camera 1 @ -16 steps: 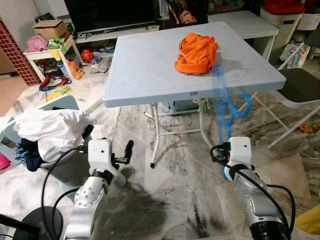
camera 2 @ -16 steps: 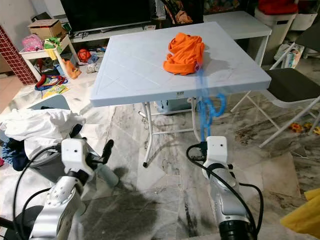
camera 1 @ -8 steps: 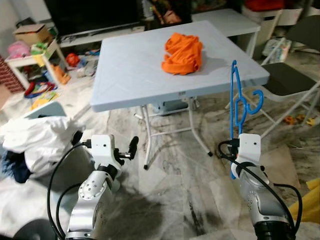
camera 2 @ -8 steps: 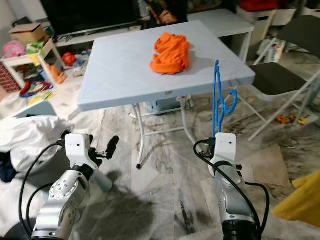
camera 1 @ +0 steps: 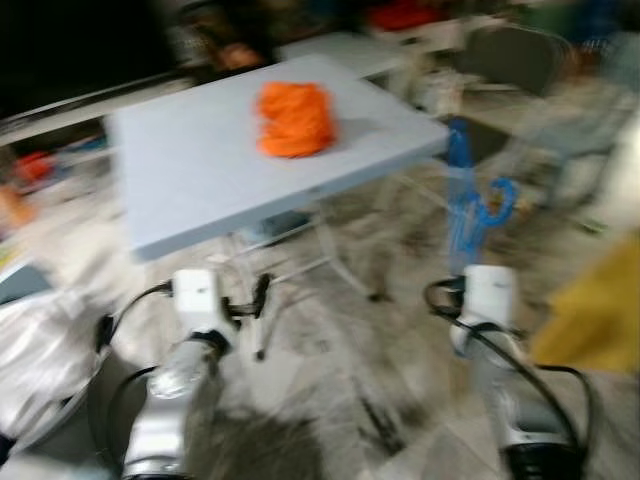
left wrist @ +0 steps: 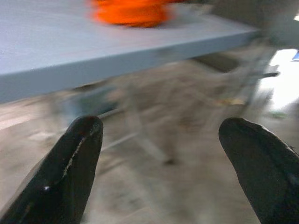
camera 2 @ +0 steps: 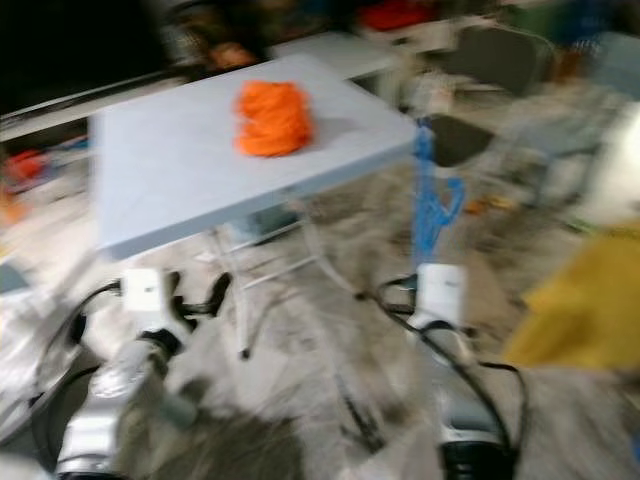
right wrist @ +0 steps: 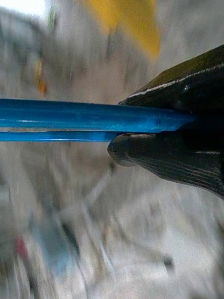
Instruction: Hang hanger
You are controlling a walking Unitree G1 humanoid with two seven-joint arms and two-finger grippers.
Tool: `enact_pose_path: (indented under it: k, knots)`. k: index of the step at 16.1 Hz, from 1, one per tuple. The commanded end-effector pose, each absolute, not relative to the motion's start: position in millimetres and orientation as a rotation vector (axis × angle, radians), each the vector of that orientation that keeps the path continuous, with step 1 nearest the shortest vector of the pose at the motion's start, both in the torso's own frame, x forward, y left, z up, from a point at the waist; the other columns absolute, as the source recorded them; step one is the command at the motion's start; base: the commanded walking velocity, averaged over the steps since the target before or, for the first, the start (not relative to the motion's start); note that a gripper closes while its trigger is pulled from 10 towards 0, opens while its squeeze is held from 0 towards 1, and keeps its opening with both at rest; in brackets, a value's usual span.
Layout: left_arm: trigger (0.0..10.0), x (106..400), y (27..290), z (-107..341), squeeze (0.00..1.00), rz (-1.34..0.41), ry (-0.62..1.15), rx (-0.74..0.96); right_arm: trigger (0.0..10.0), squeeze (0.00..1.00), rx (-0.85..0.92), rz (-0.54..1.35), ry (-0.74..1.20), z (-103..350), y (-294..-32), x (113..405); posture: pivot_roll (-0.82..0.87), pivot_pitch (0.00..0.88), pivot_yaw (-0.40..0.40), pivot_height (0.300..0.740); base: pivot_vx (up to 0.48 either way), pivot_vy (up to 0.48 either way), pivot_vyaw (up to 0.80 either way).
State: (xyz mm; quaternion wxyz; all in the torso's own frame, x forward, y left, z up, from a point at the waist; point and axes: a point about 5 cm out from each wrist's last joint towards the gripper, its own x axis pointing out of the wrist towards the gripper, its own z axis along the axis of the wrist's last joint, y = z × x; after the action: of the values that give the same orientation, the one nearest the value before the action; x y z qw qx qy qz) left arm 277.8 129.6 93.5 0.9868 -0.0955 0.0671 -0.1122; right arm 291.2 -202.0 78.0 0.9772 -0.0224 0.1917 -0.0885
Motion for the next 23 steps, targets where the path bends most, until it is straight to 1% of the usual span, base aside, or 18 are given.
enact_pose_path:
  k: [1,9,14,19,21,22,23]
  knots:
    - [10.0,276,140,91,0.00,-0.203,0.152,-0.178,10.0,0.00,-0.036,-0.160,0.370,82,-193,294,-0.14,0.000,0.105,0.740,0.000,0.480,-0.80]
    - [10.0,276,140,89,0.00,-0.241,0.169,-0.169,10.0,0.00,-0.058,-0.188,0.369,84,-196,297,-0.14,0.000,0.103,0.740,0.000,0.475,-0.80]
    - [10.0,275,133,90,0.00,-0.306,0.170,-0.162,10.0,0.00,-0.059,-0.254,0.462,69,-205,291,-0.14,0.000,0.108,0.740,0.328,0.349,-0.80]
    - [10.0,272,128,86,0.00,-0.348,0.202,-0.155,10.0,0.00,-0.059,-0.277,0.486,66,-206,290,-0.14,0.000,0.115,0.740,0.462,0.000,-0.78]
    - [10.0,273,126,93,0.00,-0.358,0.164,-0.183,10.0,0.00,-0.048,-0.267,0.512,61,-204,288,-0.14,0.000,0.113,0.740,0.480,0.000,0.00]
    - [10.0,273,124,95,0.00,-0.369,0.161,-0.153,10.0,0.00,-0.030,-0.261,0.529,58,-203,286,-0.14,0.000,0.113,0.740,0.480,0.000,0.00]
    - [10.0,273,123,94,0.00,-0.370,0.169,-0.157,10.0,0.00,-0.032,-0.257,0.537,56,-202,286,-0.14,0.000,0.113,0.740,0.480,0.000,0.00]
